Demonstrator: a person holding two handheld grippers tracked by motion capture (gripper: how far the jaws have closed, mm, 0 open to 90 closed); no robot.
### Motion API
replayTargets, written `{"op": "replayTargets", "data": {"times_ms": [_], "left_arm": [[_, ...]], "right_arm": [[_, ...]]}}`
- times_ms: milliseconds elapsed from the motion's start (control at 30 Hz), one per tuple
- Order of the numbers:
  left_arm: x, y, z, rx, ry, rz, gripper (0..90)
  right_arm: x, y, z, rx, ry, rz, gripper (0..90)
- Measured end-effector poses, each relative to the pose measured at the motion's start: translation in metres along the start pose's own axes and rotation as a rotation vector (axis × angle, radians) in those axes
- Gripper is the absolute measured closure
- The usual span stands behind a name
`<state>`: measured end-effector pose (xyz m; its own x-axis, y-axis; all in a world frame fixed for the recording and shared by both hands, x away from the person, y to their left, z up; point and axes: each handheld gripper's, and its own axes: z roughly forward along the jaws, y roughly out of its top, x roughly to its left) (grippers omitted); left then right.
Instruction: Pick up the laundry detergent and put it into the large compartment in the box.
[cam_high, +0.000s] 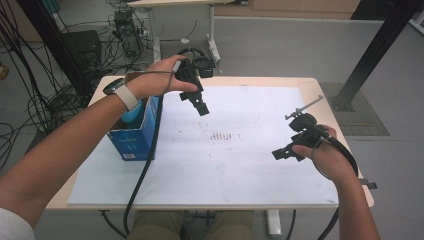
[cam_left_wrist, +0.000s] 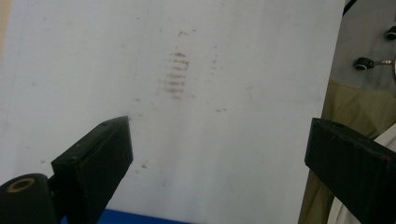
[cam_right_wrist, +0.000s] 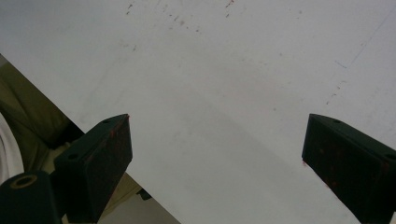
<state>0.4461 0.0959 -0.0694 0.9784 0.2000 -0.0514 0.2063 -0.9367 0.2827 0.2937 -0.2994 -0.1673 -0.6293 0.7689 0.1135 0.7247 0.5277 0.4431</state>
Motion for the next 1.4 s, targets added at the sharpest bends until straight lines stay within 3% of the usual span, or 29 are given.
{"op": "replayTargets", "data": {"times_ms": [533,1400], "left_arm": [[-0.004,0.004,0.008,0.035,-0.009,0.029,8.0],[-0.007,0.0,0.014,0.049,-0.006,0.017,8.1]], "right_arm": [[0.0,-0.004,0.0,-0.006,0.001,0.003,8.3],[0.002,-0.006,0.0,-0.007,0.001,0.0,8.3]]}}
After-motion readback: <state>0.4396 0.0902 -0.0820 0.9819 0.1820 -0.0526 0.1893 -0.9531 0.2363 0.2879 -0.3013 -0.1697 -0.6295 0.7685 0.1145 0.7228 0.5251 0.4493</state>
